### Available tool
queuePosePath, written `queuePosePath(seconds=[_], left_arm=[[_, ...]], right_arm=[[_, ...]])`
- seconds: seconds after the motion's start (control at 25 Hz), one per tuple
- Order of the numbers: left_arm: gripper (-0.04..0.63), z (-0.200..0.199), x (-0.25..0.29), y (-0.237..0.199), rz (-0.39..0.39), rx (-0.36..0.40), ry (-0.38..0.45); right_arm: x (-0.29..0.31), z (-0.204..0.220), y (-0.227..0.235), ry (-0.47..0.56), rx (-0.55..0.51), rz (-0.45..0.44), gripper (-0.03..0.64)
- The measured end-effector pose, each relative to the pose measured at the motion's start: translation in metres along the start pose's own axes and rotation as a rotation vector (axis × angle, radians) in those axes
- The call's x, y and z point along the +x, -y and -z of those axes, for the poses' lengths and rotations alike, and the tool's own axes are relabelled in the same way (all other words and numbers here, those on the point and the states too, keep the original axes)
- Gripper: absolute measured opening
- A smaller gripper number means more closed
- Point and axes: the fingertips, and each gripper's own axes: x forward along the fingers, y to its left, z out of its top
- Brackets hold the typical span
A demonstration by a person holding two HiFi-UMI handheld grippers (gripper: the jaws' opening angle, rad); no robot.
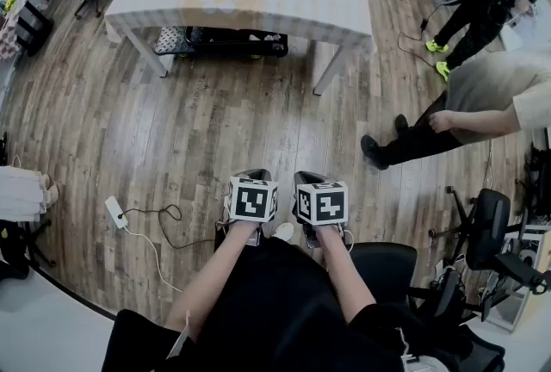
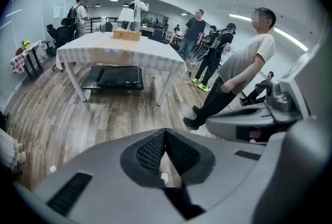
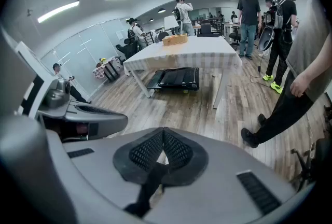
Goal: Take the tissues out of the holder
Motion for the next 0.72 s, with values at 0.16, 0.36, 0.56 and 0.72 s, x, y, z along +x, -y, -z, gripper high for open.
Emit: queuePosePath(seconds=[0.16,0.36,0.56,0.72], left_arm=[[0.002,0.013,-0.004,0.018,0.004,0.024,-0.011],[0.002,0.016,-0.003,0.029,0.001,0.032,-0.011],[0.002,0.013,-0.002,0.032,-0.01,0.031,-0.012],[0.002,0.015,-0.003,0.034,-0.013,0.025,-0.003]], right_arm=[[-0.015,0.015,0.004,0.0,0.013,0.0,0.012],[-0.021,0.018,0.014,0.001,0.013,0.009,0.012],[-0.02,0.02,0.021,0.002,0.015,-0.003,0.012],[-0.023,0.018,0.018,0.029,0.022,-0.035,0.014]])
